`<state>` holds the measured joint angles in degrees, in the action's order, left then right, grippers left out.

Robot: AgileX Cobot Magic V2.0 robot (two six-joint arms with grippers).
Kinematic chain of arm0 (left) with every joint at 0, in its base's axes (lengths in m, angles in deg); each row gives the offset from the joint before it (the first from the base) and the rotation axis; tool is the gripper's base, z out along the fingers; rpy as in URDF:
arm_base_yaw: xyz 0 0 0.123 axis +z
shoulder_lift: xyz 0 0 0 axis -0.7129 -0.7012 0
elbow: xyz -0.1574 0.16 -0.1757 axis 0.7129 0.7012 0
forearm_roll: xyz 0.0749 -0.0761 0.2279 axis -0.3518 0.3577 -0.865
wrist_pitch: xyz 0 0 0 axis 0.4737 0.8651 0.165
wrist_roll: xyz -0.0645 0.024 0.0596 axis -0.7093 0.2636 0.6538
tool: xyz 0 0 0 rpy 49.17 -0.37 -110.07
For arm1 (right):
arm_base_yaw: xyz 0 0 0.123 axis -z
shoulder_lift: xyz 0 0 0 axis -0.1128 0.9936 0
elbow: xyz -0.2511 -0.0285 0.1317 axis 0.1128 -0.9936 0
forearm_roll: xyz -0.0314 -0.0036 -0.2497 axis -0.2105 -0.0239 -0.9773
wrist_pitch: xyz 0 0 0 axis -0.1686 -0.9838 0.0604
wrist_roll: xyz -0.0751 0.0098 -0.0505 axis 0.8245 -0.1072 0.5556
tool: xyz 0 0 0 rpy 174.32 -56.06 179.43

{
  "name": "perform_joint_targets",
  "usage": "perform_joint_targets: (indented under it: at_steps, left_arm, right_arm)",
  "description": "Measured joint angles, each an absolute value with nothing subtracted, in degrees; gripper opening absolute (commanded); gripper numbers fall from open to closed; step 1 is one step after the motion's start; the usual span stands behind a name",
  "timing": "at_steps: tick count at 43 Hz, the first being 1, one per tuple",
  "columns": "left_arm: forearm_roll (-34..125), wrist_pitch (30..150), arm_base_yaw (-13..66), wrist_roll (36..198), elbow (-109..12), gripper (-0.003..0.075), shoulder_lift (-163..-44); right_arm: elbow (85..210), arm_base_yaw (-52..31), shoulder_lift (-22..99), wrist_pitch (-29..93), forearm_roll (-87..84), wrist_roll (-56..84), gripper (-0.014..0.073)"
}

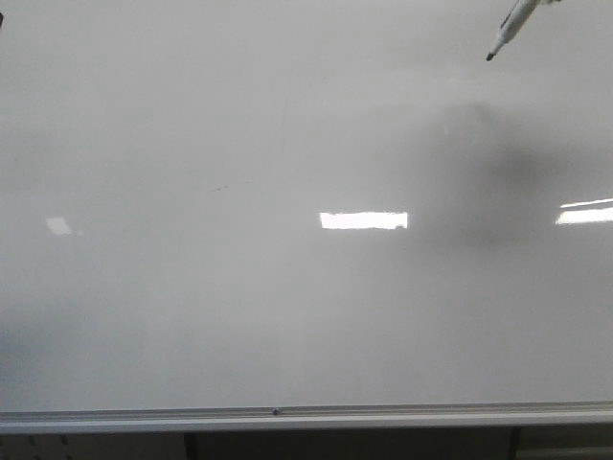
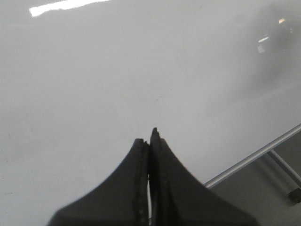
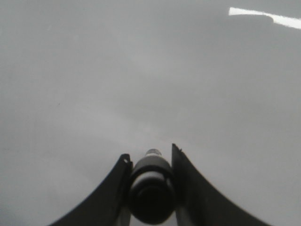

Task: Write number 0 on whiteboard

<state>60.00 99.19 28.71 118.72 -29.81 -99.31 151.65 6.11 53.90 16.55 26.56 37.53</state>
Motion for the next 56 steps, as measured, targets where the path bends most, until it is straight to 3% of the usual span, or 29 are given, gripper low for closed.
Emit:
perform_joint_targets:
  at_steps: [17,56]
  left_arm:
    - [60.0,98.8,28.7,118.7,-29.7,-0.0020,-99.1]
    - [60.0,98.8,28.7,118.7,-29.7,-0.0019,-99.1]
  right_arm:
    - [161.2,4.5,62.3,15.4,26.6,37.5,-0.0060]
    - [161.4,3.1,66.3,11.8,23.7,37.3,-0.0060]
